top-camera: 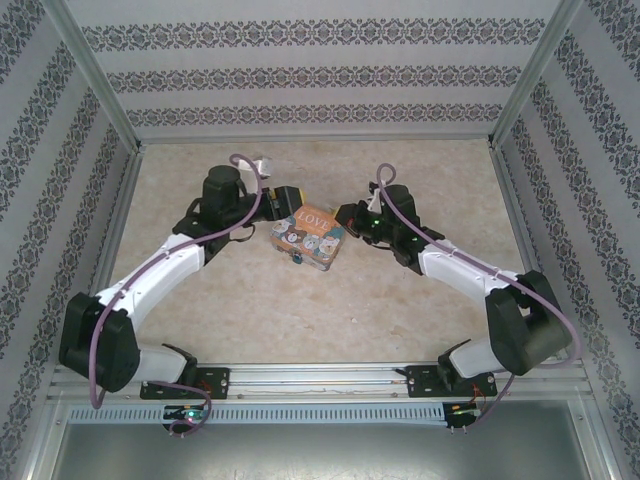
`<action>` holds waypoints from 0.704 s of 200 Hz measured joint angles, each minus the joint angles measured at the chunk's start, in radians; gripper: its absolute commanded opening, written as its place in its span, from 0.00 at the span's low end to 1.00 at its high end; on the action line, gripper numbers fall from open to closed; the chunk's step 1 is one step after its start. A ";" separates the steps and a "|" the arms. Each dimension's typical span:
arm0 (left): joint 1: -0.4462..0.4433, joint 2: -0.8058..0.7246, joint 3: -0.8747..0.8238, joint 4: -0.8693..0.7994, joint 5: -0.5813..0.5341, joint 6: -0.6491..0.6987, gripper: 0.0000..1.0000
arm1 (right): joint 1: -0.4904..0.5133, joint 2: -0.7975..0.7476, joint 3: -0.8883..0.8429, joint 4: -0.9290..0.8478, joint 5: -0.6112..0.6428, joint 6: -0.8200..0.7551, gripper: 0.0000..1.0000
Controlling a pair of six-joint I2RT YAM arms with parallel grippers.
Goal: Unlock a padlock with a key
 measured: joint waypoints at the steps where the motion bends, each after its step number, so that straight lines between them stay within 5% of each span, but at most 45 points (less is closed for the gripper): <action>1: -0.001 0.002 0.001 0.000 0.000 0.001 0.57 | 0.001 0.000 0.000 0.001 0.000 0.001 0.00; 141: -0.089 0.178 0.061 -0.009 -0.004 0.025 0.36 | 0.045 0.010 0.001 0.028 -0.004 0.031 0.00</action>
